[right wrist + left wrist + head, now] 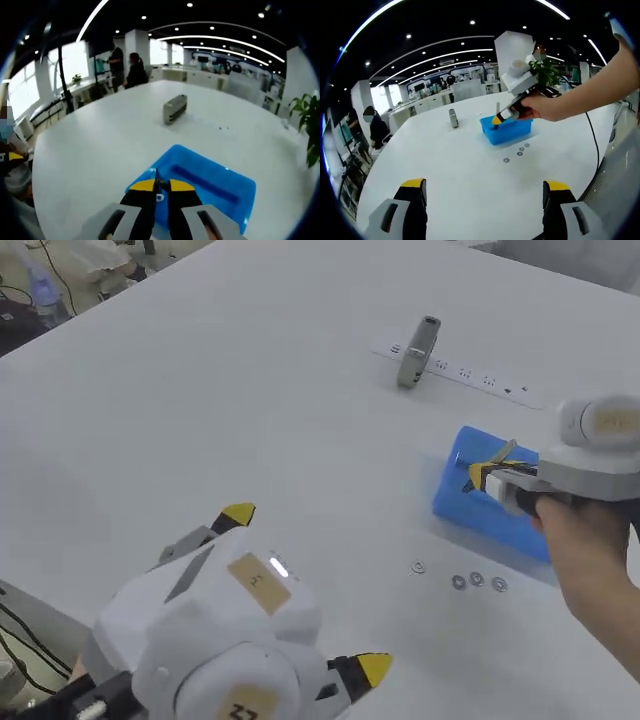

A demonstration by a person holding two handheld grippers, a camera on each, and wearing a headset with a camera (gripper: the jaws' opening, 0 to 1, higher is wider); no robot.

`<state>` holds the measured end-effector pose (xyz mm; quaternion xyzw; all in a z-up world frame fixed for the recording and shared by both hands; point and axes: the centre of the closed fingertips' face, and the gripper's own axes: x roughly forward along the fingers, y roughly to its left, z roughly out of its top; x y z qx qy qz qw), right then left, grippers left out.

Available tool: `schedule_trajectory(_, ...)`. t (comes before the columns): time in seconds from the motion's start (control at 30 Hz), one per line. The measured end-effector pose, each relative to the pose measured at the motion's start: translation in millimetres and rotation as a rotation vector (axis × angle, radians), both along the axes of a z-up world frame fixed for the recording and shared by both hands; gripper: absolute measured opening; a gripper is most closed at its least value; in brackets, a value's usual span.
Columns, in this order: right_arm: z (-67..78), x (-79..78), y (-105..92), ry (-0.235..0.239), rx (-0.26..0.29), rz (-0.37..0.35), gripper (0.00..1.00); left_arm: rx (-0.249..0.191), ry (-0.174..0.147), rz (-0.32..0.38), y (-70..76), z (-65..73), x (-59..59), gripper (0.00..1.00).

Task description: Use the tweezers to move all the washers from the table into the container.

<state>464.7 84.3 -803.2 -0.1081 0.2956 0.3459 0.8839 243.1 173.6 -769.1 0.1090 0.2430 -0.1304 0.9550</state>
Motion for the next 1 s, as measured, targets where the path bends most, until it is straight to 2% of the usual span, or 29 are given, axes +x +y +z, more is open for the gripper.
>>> schedule_trajectory(0.07, 9.0, -0.6, -1.6, -0.023, 0.009, -0.011, 0.04, -0.008, 0.002, 0.000, -0.6, -0.3, 0.0, 0.99)
schedule_trajectory(0.13, 24.4, -3.1, -0.7, -0.040, 0.059, -0.020, 0.04, -0.001, 0.014, 0.003, 0.2, -2.1, -0.9, 0.99)
schedule_trajectory(0.23, 47.6, -11.5, 1.0, -0.085, 0.081, -0.003, 0.04, -0.002, 0.011, 0.008, 1.2, -1.3, -0.6, 0.99)
schedule_trajectory(0.37, 63.7, -24.5, 4.4, -0.112, 0.107, 0.026, 0.04, -0.009, 0.009, 0.016, 2.5, -0.7, -0.3, 0.99)
schedule_trajectory(0.43, 68.8, -40.3, 6.2, -0.114, 0.112, 0.034, 0.04, -0.009, 0.004, 0.019, 3.0, 0.1, -0.2, 0.99)
schedule_trajectory(0.5, 66.3, -47.8, 3.2, -0.118, 0.125, 0.026, 0.03, -0.002, 0.002, 0.025, 4.6, 0.4, -0.2, 0.99)
schedule_trajectory(0.53, 66.4, -58.0, 4.0, -0.104, 0.151, 0.019, 0.03, 0.002, -0.001, 0.030, 5.9, 0.9, 0.0, 0.99)
schedule_trajectory(0.63, 61.5, -71.6, 6.8, -0.087, 0.158, 0.024, 0.04, -0.005, -0.006, 0.042, 8.1, 2.1, 0.5, 0.99)
schedule_trajectory(0.73, 50.7, -88.0, 8.1, -0.048, 0.148, 0.035, 0.03, -0.010, -0.009, 0.047, 8.7, 3.0, 0.5, 0.99)
schedule_trajectory(0.83, 35.5, -98.5, 9.2, -0.013, 0.135, 0.044, 0.03, 0.009, -0.010, 0.047, 9.4, 2.7, 0.2, 0.99)
schedule_trajectory(1.0, 11.0, -105.3, 3.2, 0.019, 0.085, 0.048, 0.03, 0.014, -0.016, 0.055, 11.3, 3.5, 0.4, 0.99)
